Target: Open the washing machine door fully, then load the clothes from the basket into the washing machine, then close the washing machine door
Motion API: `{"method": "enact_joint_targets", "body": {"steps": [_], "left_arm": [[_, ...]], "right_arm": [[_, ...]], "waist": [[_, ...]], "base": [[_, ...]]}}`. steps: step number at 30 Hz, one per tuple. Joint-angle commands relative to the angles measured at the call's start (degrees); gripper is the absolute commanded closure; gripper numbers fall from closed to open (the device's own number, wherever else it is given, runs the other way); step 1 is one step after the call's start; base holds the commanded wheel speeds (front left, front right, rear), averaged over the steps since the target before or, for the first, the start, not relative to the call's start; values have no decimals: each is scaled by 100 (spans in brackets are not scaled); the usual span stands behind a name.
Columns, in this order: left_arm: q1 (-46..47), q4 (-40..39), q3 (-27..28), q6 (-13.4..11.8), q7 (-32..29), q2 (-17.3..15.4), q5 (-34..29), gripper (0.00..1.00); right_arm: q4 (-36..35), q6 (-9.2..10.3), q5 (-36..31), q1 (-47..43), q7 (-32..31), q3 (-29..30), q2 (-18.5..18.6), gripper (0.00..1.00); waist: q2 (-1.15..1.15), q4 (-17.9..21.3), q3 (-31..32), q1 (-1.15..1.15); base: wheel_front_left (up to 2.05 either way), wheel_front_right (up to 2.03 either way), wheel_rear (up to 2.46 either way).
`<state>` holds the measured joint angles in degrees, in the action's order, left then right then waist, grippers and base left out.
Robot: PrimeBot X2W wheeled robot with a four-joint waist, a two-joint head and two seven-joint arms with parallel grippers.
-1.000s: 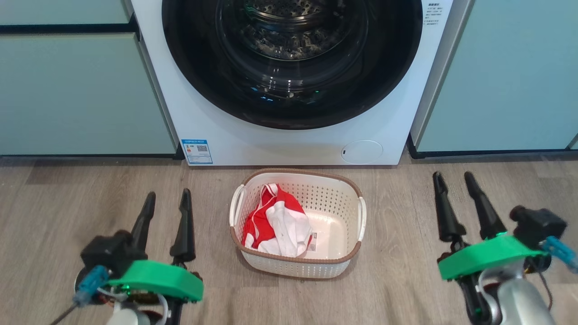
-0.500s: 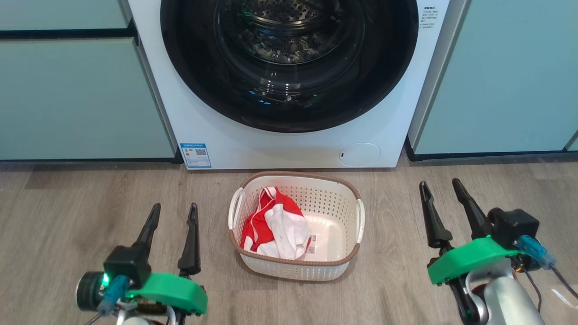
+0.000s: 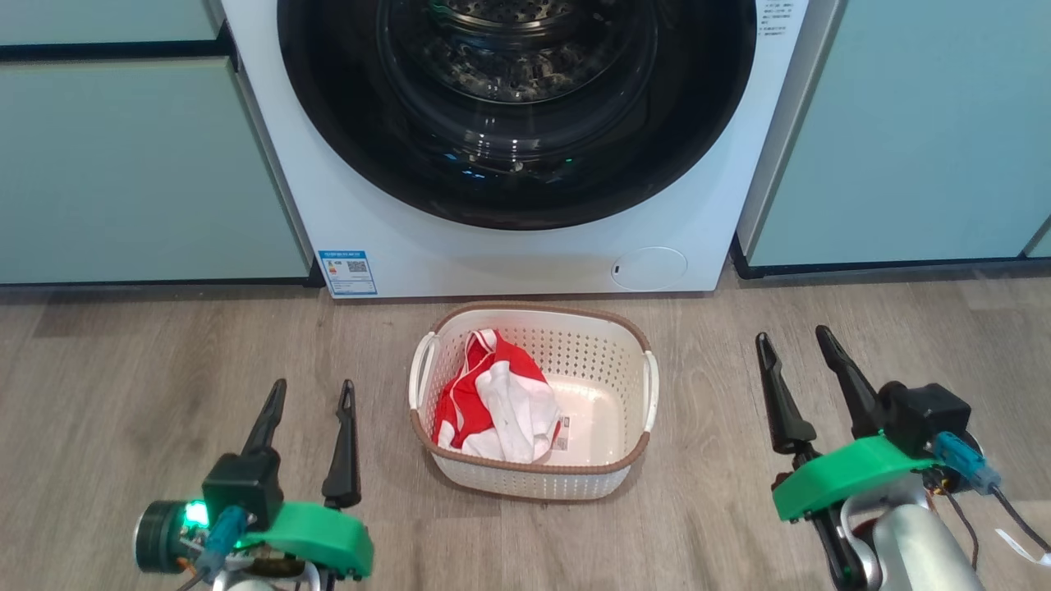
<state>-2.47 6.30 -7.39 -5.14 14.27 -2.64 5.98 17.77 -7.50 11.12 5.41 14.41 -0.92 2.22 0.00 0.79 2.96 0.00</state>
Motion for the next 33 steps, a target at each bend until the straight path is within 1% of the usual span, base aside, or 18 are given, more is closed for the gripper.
{"method": "enact_joint_targets", "body": {"steps": [1, 4, 5, 7, 9, 12, 19, 23, 26, 33], "left_arm": [[318, -153, 220, -37, 73, -25, -22, 0], [340, -105, 271, -42, 73, -25, 8, 0], [338, -70, 296, -73, 73, -25, 1, 0], [341, -28, 367, -145, 73, -24, 177, 0], [359, 3, 354, -109, 73, -24, 45, 0], [358, 13, 382, -112, 73, -24, 105, 0], [349, -15, 415, 18, 73, -24, 96, 0], [328, 54, 422, 55, 73, -24, 148, 0], [321, 141, 452, 110, 73, -24, 327, 0], [356, 171, 500, 206, 73, -24, 368, 0]], "right_arm": [[-166, 1, 63, 373, 59, -158, 65, 0], [-127, 1, 131, 388, 59, -162, 65, 0], [-117, 1, 139, 395, 59, -169, 65, 0], [-103, 1, 147, 407, 59, -179, 65, 0], [-84, 1, 119, 414, 59, -171, 65, 0], [-75, 1, 101, 416, 59, -161, 65, 0], [-114, 1, 90, 417, 59, -104, 65, 0], [-125, 1, 83, 413, 59, -84, 65, 0], [-124, 1, 65, 405, 59, -79, 65, 0], [-146, 1, 83, 430, 59, -56, 65, 0]], "waist": [[0, 17, -15, 0], [0, 46, -38, 0], [0, 57, -47, 0], [0, 75, -62, 0], [0, 91, -71, 0], [0, 105, -79, 0], [0, 127, -73, 0], [0, 134, -62, 0], [0, 141, -62, 0], [0, 145, -106, 0]], "base": [[0, 0, 0], [0, 0, 0], [0, 0, 0], [0, 0, 0], [0, 0, 0], [0, 0, 0], [0, 0, 0], [0, 0, 0], [0, 0, 0], [5, 5, -9]]}}
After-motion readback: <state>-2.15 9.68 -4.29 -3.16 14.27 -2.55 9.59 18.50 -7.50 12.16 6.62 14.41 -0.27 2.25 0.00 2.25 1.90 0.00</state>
